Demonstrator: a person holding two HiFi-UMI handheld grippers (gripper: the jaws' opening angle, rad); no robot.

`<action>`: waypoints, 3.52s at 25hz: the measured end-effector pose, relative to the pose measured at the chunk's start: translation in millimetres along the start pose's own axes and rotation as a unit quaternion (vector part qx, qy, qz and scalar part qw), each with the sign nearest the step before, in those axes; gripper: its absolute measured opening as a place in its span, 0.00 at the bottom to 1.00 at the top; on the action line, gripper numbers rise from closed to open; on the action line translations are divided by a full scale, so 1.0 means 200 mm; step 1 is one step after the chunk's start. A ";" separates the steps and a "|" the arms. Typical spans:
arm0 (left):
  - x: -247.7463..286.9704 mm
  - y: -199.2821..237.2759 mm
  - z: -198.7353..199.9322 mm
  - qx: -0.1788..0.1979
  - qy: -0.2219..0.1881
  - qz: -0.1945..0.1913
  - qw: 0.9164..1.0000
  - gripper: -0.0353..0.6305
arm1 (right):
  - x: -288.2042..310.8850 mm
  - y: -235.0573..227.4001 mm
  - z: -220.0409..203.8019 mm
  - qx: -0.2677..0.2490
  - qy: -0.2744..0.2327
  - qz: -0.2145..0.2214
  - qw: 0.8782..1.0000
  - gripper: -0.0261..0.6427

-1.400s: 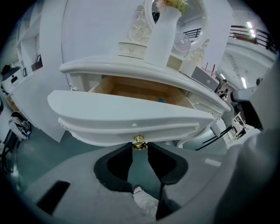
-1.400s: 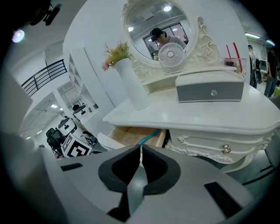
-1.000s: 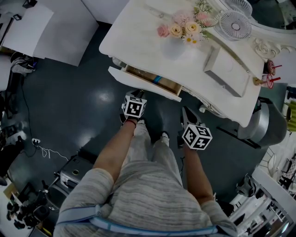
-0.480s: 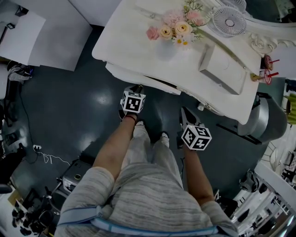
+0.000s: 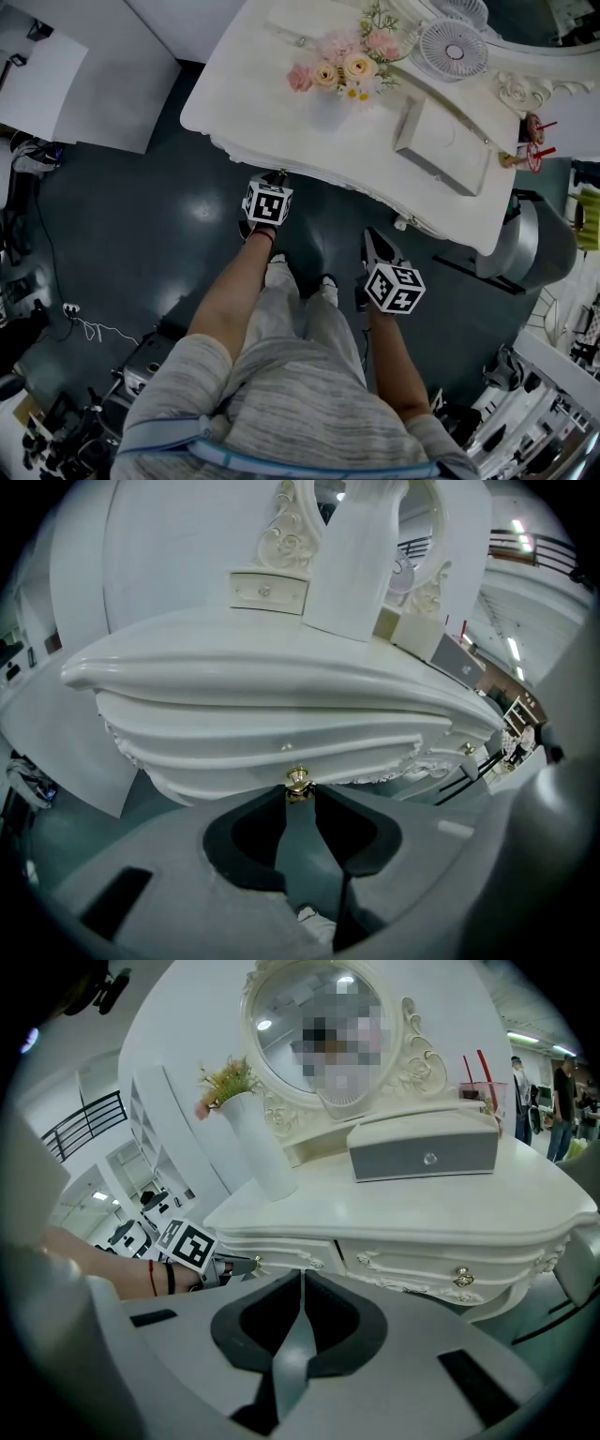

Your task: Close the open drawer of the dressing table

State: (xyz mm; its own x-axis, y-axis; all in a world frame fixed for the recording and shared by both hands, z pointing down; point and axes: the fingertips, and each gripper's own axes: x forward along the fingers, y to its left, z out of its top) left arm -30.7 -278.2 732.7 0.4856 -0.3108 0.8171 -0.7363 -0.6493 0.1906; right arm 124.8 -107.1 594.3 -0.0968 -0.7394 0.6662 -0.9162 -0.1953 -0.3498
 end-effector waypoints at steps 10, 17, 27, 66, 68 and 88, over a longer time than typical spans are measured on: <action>0.06 0.01 0.09 0.007 0.007 0.007 1.000 0.21 | -0.07 -0.05 -0.02 0.006 -0.002 -0.016 1.000 0.07; 0.07 0.01 0.09 0.010 0.008 0.009 1.000 0.21 | -0.07 -0.04 -0.04 0.006 0.003 -0.017 1.000 0.07; 0.06 -0.04 0.10 0.023 -0.008 -0.029 0.999 0.31 | -0.06 -0.01 -0.06 -0.003 0.010 -0.013 1.000 0.07; -0.90 -0.79 0.11 0.018 -0.145 -0.127 0.981 0.10 | -0.49 0.14 -0.04 -0.036 -0.047 0.056 0.997 0.07; -0.95 -0.83 0.10 0.015 -0.150 -0.130 0.980 0.09 | -0.53 0.14 -0.04 -0.038 -0.049 0.062 0.996 0.07; -1.35 -1.33 -0.10 -0.005 -0.179 -0.178 0.968 0.07 | -0.94 0.15 -0.08 -0.069 -0.061 0.138 0.986 0.06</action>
State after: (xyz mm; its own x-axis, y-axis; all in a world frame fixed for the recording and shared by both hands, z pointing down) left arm 24.6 -7.9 471.2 0.8404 -0.2907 0.4575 -0.4959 -0.7531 0.4323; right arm 108.9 36.6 469.5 -0.3099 -0.8256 0.4716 -0.9065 0.1069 -0.4084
